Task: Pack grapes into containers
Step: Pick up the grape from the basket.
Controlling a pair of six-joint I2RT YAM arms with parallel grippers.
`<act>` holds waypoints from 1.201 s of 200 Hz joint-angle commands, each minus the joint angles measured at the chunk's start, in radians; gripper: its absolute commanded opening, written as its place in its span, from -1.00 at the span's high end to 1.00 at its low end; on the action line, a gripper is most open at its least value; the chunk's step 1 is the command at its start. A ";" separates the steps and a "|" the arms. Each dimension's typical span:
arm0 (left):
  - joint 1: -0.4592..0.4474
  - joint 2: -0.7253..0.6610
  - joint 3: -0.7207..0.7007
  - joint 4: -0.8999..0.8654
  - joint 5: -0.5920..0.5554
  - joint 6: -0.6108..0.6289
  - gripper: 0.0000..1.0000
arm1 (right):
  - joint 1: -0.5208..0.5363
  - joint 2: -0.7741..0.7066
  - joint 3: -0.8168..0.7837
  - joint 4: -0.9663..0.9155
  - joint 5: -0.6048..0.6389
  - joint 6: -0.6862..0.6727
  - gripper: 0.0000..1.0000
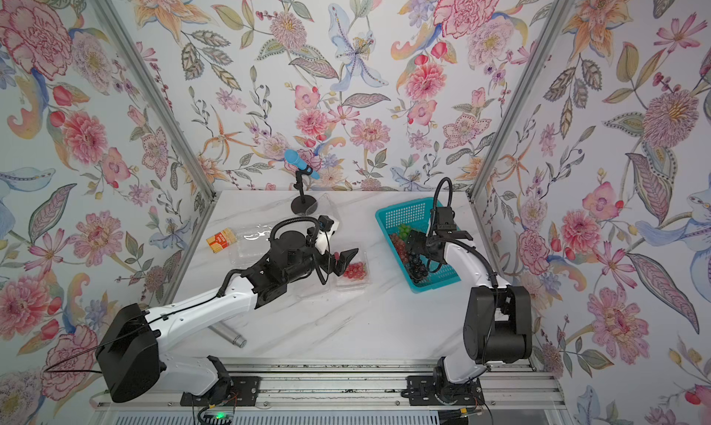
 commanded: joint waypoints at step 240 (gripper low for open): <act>-0.052 0.090 0.144 -0.019 -0.009 0.017 -0.99 | -0.067 0.050 0.016 0.014 0.174 -0.042 -0.99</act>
